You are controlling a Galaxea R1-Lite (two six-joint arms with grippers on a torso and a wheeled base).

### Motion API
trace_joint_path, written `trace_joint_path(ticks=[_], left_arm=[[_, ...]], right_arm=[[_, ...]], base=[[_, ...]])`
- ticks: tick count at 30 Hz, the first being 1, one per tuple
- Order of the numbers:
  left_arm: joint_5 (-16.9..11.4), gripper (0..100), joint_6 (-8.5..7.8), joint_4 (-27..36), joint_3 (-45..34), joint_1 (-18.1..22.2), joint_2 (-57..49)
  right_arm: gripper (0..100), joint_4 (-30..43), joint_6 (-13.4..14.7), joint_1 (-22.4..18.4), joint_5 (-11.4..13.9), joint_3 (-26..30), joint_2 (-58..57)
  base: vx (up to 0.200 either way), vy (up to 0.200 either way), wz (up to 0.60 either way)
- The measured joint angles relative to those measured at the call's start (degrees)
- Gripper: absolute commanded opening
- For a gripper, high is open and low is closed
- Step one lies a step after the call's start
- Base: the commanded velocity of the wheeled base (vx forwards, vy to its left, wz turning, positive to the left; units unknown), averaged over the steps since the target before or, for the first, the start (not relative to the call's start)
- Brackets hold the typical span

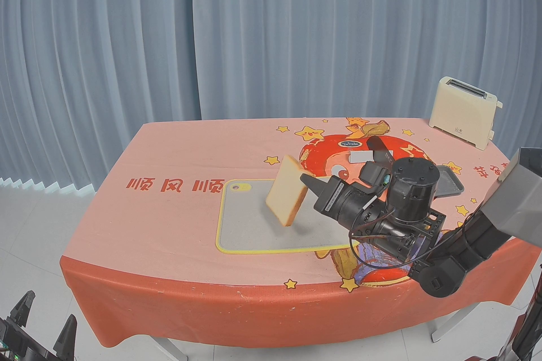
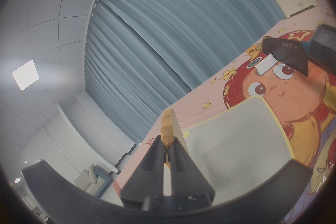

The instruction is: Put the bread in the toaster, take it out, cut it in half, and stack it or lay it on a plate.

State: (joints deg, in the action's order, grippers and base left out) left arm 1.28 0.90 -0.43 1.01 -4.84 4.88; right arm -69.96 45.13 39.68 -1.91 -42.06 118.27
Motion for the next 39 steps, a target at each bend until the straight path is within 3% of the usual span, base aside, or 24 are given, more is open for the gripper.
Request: trace_joint_path(ticks=[8,15,24,25,35,39], left_arm=[[0.0,100,-0.01,0.0,0.0,0.0,0.0],[0.0,100,-0.04,0.0,0.0,0.0,0.0],[0.0,100,-0.04,0.0,0.0,0.0,0.0],[0.0,100,-0.04,0.0,0.0,0.0,0.0],[0.0,100,-0.04,0.0,0.0,0.0,0.0],[0.0,100,-0.04,0.0,0.0,0.0,0.0]], right_arm=[[0,2.3,-0.4,-0.4,-0.1,-2.7,1.0],[0,2.6,-3.1,-0.7,-0.5,-3.9,3.2],[0,2.7,-3.4,-0.7,-0.8,-4.1,5.1],[100,2.9,-3.5,-0.7,-0.8,-4.1,5.1],[100,13.0,-5.5,-0.7,-2.9,-7.1,3.7],[100,21.5,-5.7,-0.7,-4.5,-10.2,2.3]], base=[[0.0,0.0,0.0],[0.0,0.0,0.0],[0.0,0.0,0.0],[0.0,0.0,0.0],[0.0,0.0,0.0],[0.0,0.0,0.0]])
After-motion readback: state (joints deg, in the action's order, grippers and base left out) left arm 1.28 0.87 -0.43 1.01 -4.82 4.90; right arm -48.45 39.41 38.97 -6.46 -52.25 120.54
